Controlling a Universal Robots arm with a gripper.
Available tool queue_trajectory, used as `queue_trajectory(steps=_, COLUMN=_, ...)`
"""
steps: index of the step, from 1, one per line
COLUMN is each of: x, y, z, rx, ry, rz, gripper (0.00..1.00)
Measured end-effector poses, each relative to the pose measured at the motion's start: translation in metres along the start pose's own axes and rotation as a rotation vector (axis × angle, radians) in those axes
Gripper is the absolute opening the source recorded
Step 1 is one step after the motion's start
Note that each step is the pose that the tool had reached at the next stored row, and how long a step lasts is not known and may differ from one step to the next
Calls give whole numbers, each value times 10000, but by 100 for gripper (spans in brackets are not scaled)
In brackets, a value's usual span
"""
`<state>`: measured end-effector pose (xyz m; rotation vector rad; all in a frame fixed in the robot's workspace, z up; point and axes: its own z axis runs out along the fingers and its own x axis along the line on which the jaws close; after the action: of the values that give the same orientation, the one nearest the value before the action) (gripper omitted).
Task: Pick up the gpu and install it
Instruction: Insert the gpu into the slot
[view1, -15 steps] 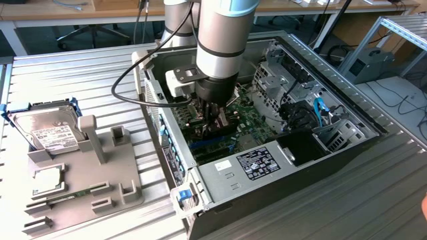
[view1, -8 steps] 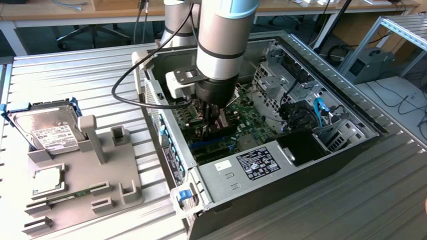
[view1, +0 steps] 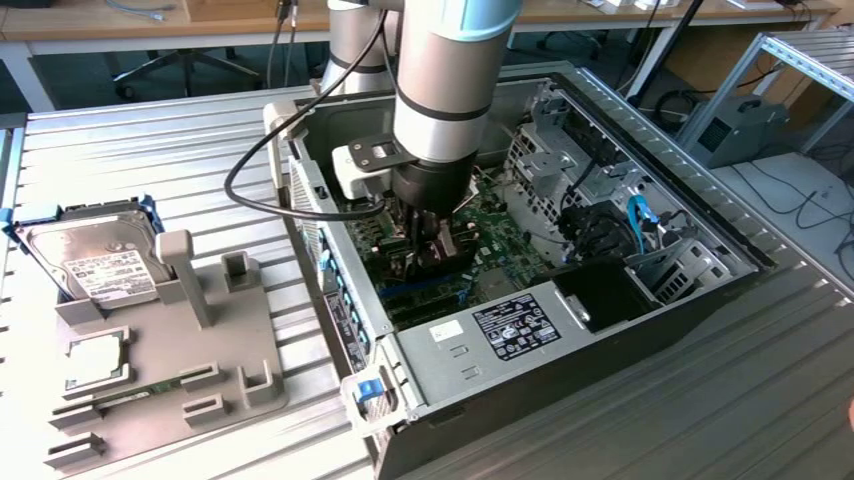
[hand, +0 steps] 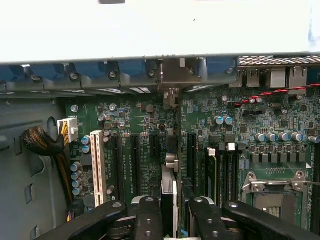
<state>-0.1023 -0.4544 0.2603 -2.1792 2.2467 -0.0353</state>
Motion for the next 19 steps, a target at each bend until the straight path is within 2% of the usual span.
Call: queue_trajectory(steps=19, x=2, y=-1, z=-3, rx=6, ry=-3, rz=-183, gripper=26)
